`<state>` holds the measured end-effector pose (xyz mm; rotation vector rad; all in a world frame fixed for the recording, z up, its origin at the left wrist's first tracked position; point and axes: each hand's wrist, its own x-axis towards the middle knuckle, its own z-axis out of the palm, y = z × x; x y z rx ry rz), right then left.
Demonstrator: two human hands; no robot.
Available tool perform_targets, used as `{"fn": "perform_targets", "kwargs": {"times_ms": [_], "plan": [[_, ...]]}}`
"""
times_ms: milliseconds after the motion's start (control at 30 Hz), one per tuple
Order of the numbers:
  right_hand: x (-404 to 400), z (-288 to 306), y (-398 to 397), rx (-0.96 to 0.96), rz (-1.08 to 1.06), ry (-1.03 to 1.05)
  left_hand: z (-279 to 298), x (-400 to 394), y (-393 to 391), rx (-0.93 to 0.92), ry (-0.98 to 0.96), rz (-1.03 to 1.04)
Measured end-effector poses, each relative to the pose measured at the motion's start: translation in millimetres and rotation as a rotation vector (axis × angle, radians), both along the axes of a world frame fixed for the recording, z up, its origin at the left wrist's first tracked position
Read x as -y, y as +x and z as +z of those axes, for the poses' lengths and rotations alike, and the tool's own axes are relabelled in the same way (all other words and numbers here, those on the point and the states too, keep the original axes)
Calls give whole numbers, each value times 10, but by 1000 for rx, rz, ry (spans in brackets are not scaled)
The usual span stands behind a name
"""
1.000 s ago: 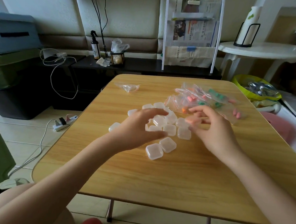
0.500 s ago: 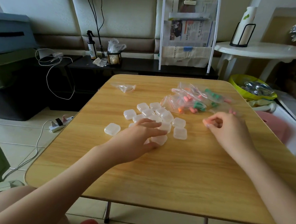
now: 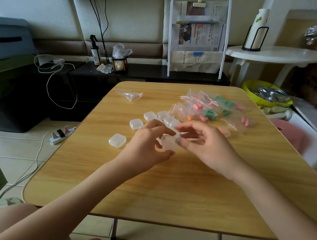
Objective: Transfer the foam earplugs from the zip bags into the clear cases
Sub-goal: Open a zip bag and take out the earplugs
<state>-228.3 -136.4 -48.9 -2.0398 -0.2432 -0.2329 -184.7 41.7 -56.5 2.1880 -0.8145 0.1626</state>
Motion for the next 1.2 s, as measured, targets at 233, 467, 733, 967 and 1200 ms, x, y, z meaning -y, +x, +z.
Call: {"fn": "perform_targets", "kwargs": {"times_ms": [233, 467, 733, 967, 1200], "plan": [[48, -51, 128, 83, -124, 3, -10, 39, -71, -70, 12, -63], [491, 64, 878, 176, -762, -675, -83, 44, -79, 44, 242, -113], [343, 278, 821, 506, -689, -79, 128, 12, -99, -198, -220, -37], [-223, 232, -121, 269, -291, 378, 287, 47, -179, -499, -673, -30], [-321, 138, -300, 180, -185, 398, 266, 62, -232, -494, -698, -4]]}}
